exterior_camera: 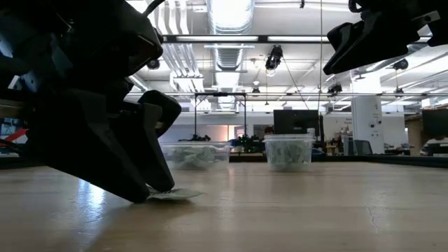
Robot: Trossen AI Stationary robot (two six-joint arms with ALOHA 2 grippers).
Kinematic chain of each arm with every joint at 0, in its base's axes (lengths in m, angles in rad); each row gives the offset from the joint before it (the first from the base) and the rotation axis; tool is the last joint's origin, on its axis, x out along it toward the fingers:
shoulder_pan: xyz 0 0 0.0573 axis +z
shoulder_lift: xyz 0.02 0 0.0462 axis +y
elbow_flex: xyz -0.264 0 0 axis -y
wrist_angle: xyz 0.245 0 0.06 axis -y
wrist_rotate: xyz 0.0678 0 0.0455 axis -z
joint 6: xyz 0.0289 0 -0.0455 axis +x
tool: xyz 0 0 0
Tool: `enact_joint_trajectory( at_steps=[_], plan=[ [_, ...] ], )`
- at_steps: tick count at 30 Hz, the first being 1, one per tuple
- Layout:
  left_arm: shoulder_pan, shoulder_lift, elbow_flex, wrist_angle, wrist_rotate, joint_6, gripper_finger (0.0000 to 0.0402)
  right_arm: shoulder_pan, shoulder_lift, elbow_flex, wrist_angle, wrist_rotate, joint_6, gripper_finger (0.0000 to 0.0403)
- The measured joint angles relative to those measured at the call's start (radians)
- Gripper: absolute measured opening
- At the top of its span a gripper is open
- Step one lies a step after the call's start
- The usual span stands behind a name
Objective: Pick and place items into bin
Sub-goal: Put the green stevia packet into the left transparent bin
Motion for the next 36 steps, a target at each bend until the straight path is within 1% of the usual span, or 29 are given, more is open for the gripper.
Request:
enact_joint_trajectory(
  at_steps=[4,7,12,15,16,21,25,29,31,34,36],
  plan=[
    [0.003,0.001,-0.002,-0.001,0.003,0.0,0.0111,0.0,0.0,0.0,0.0,0.0,0.0,0.0079],
    [0.004,0.001,-0.002,-0.002,0.003,0.005,0.0099,0.0,0.0,0.0,0.0,0.0,0.0,0.0078],
    [0.004,0.002,-0.002,-0.007,0.007,0.011,0.0049,0.0,0.0,0.0,0.0,0.0,0.0,0.0072],
    [0.004,0.003,0.0,-0.008,0.001,0.047,0.0013,0.0,0.0,0.0,0.0,0.0,0.0,0.0069],
    [0.004,0.003,0.003,-0.01,-0.001,0.056,0.0007,0.0,0.0,0.0,0.0,0.0,0.0,0.0068],
    [0.005,-0.007,0.011,-0.022,-0.025,0.086,0.0006,0.0,0.0,0.0,0.0,0.0,-0.001,0.0068],
    [0.007,-0.042,0.01,-0.03,-0.105,0.112,0.0002,0.0,0.0,0.0,0.001,0.0,-0.001,0.0068],
    [0.007,-0.084,0.011,-0.055,-0.226,0.128,0.0002,0.0,0.0,0.0,0.001,0.0,-0.003,0.0068],
    [0.008,-0.103,0.01,-0.064,-0.319,0.141,0.0002,0.0,0.0,0.0,0.002,0.0,-0.005,0.0068],
    [0.025,-0.146,0.011,-0.109,-0.518,0.144,0.0002,-0.001,0.0,-0.001,0.005,0.0,-0.005,0.0068],
    [0.052,-0.174,0.008,-0.144,-0.609,0.144,0.0002,-0.001,0.001,-0.001,0.006,0.0,-0.005,0.0068]
  ],
)
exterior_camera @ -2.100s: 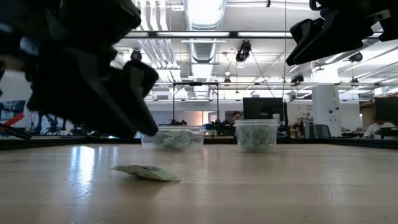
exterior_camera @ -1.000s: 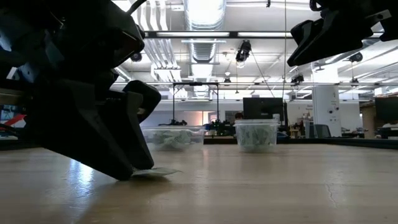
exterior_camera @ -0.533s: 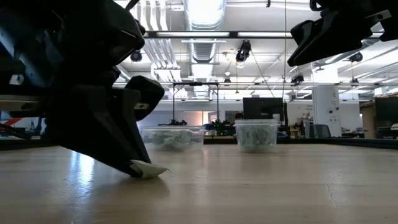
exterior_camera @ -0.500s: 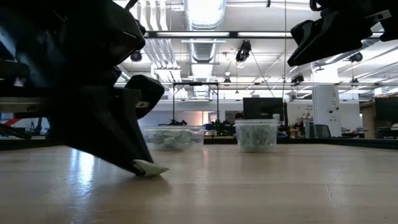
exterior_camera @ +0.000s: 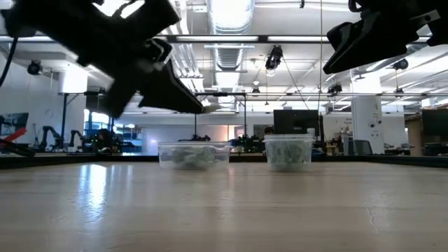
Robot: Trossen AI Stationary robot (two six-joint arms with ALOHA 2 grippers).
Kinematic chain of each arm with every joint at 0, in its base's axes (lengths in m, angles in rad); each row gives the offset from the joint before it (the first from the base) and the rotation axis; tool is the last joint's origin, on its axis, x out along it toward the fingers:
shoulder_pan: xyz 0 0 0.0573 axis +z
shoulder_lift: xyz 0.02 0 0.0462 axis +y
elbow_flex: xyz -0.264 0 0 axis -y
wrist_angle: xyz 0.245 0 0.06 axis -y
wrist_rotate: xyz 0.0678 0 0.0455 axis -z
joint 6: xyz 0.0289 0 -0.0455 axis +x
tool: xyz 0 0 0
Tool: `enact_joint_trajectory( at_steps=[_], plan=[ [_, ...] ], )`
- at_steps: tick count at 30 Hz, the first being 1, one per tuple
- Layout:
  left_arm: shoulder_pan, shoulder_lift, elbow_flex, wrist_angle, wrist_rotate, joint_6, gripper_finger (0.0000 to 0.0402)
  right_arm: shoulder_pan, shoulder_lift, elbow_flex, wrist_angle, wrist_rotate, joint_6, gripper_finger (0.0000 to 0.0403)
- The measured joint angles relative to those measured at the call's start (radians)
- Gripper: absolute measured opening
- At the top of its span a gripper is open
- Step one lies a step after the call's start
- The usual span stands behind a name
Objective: Pick and place items into bin
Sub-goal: Put the green stevia packet into the left transparent bin
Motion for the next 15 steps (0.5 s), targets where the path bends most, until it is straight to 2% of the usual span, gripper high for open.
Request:
enact_joint_trajectory(
  at_steps=[3,8,10,15],
  plan=[
    [0.068,-0.049,-0.011,-0.011,-0.05,0.016,0.0002,0.0,0.0,0.0,0.003,0.0,0.0,0.0068],
    [0.222,-0.108,-0.027,-0.022,-0.044,0.022,0.0002,0.0,0.0,0.0,0.002,0.0,0.001,0.0068],
    [0.281,-0.116,-0.03,-0.028,-0.015,0.022,0.0002,0.0,0.0,0.0,0.001,0.0,0.001,0.0068],
    [0.399,-0.112,-0.032,-0.026,0.162,0.016,0.0001,0.0,0.0,0.0,-0.005,0.0,0.001,0.0068]
  ],
)
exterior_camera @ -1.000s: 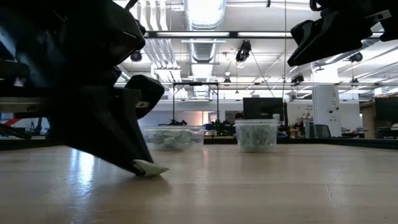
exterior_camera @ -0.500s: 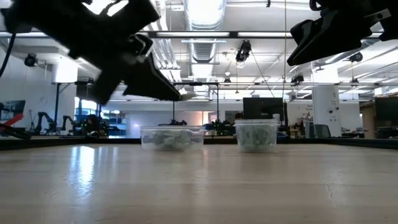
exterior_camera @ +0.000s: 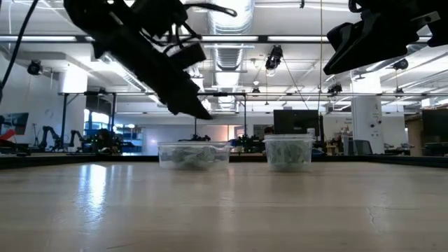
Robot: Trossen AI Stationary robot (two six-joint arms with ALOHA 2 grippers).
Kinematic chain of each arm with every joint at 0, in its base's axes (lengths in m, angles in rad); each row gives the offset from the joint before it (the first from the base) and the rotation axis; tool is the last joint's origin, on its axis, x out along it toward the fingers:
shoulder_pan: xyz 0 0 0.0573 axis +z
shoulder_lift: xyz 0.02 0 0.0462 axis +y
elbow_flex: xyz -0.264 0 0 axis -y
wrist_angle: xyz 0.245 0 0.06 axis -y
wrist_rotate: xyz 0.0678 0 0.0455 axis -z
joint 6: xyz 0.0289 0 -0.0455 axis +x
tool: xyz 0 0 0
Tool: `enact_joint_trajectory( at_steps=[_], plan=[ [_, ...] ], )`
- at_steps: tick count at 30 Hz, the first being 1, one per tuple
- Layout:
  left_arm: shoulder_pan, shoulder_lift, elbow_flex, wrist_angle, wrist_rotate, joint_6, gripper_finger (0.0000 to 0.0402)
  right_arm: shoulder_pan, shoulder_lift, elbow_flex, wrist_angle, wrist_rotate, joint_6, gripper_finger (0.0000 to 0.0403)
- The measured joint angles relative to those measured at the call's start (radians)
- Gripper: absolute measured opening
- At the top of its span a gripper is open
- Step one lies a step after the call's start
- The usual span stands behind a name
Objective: Pick and place items into bin
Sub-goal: Put the green stevia packet into the left transparent bin, then return to Home Position
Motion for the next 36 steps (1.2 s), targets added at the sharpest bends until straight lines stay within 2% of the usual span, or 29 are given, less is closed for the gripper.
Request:
enact_joint_trajectory(
  at_steps=[10,15,27,32,36],
  plan=[
    [0.062,0.003,-0.006,-0.049,0.13,-0.056,0.0001,0.0,0.0,-0.001,-0.001,0.0,0.0,0.0068],
    [0.065,0.006,-0.008,-0.076,0.132,-0.08,0.0007,0.0,0.0,-0.002,-0.001,0.0,0.004,0.0068],
    [0.065,0.005,-0.008,-0.076,0.128,-0.068,0.0126,0.0,0.0,-0.002,0.034,-0.005,-0.012,0.0068],
    [0.064,0.0,0.003,-0.076,0.128,-0.005,0.0141,0.0,0.0,0.001,0.059,-0.007,-0.03,0.0068],
    [0.06,-0.029,0.004,-0.092,0.128,0.069,0.0142,0.0,-0.003,0.003,0.058,-0.005,-0.143,0.0068]
  ],
)
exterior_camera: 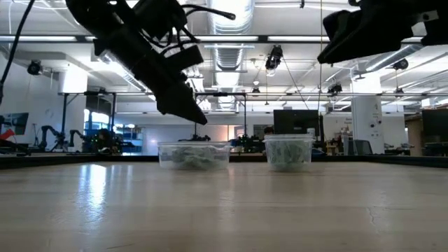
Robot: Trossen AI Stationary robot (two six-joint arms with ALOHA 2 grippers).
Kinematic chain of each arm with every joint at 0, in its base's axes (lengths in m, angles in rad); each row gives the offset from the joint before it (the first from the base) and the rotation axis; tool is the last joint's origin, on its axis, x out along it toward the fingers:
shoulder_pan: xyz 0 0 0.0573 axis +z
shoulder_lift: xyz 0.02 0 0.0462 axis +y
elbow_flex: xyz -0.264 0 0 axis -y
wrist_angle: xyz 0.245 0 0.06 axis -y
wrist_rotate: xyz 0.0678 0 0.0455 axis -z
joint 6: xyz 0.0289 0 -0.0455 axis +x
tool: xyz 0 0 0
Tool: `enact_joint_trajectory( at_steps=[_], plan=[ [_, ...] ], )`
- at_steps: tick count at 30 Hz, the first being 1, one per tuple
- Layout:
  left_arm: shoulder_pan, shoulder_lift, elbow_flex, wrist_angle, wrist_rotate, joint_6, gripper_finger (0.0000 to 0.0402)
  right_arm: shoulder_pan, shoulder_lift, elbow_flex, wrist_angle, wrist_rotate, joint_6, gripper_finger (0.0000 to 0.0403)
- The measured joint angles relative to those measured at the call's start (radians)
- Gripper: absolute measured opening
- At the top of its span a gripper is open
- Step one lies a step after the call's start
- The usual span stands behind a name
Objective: Pick and place items into bin
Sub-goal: Return to Home Position
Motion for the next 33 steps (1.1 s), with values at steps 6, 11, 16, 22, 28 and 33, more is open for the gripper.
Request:
enact_joint_trajectory(
  at_steps=[6,11,16,22,28,33],
  plan=[
    [0.004,-0.111,-0.002,0.002,0.0,0.073,0.0142,-0.009,-0.067,0.007,0.002,0.197,-0.071,0.0068],
    [0.01,-0.284,-0.063,0.128,0.003,0.137,0.0142,-0.038,-0.222,-0.004,0.004,0.165,-0.139,0.0068],
    [0.011,-0.431,-0.189,0.34,0.15,0.194,0.0142,-0.096,-0.416,-0.067,0.007,0.041,-0.158,0.0068],
    [0.032,-0.554,-0.318,0.395,0.175,0.216,0.0142,-0.184,-0.629,-0.189,0.0,0.022,-0.123,0.0068],
    [0.055,-0.683,-0.442,0.471,0.176,0.194,0.0142,-0.236,-0.757,-0.29,0.068,-0.114,-0.101,0.0068],
    [0.059,-0.789,-0.535,0.496,0.18,0.192,0.0142,-0.279,-0.802,-0.364,0.105,-0.148,-0.077,0.0068]
  ],
)
